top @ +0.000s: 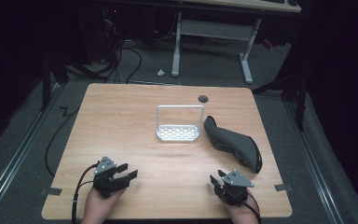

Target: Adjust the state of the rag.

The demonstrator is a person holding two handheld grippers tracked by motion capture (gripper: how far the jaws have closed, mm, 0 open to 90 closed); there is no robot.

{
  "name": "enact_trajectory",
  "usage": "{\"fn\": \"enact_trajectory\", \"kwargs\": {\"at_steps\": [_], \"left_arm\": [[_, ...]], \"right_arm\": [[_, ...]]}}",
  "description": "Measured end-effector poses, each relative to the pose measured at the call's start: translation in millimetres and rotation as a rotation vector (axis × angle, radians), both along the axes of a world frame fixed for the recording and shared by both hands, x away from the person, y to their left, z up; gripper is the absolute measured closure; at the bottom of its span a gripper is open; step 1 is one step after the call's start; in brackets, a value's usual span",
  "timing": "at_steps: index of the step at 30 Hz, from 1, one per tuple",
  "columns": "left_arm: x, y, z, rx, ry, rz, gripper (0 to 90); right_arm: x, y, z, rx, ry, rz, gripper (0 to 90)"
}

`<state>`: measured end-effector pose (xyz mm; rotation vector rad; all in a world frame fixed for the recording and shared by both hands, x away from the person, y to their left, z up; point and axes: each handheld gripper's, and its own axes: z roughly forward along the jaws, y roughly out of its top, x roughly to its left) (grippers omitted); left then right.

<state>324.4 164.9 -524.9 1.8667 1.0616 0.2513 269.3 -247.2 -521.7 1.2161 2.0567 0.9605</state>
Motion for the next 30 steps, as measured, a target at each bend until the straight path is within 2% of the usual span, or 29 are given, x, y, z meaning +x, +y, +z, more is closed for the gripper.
{"fn": "enact_trajectory", "kwargs": {"at_steps": [6, 9, 16, 19, 27, 30], "left_arm": [[-4.8, -13.3, -1.4, 0.048, -0.043, -0.012, 42.8], [-6.7, -16.9, -2.1, 0.046, -0.055, -0.028, 41.7], [-7.5, -15.4, -1.6, 0.014, -0.036, -0.033, 41.8], [-6.8, -13.9, 1.9, -0.033, -0.011, -0.042, 44.0], [-8.9, -15.2, 4.3, -0.062, 0.003, -0.075, 46.1], [-9.9, -15.6, 4.4, -0.066, 0.004, -0.092, 46.4]], "right_arm": [[-1.0, -4.1, -2.6, 0.006, 0.0, 0.003, 59.8], [-1.5, -4.3, -0.9, 0.015, -0.017, 0.011, 57.9], [-1.5, -3.2, -1.6, 0.012, -0.015, 0.025, 55.8], [-2.0, -4.7, -2.0, 0.009, -0.017, 0.027, 56.0], [-5.0, -7.3, 1.5, 0.026, -0.025, 0.027, 56.3], [-7.8, -8.7, 6.8, 0.041, -0.045, 0.029, 58.9]]}}
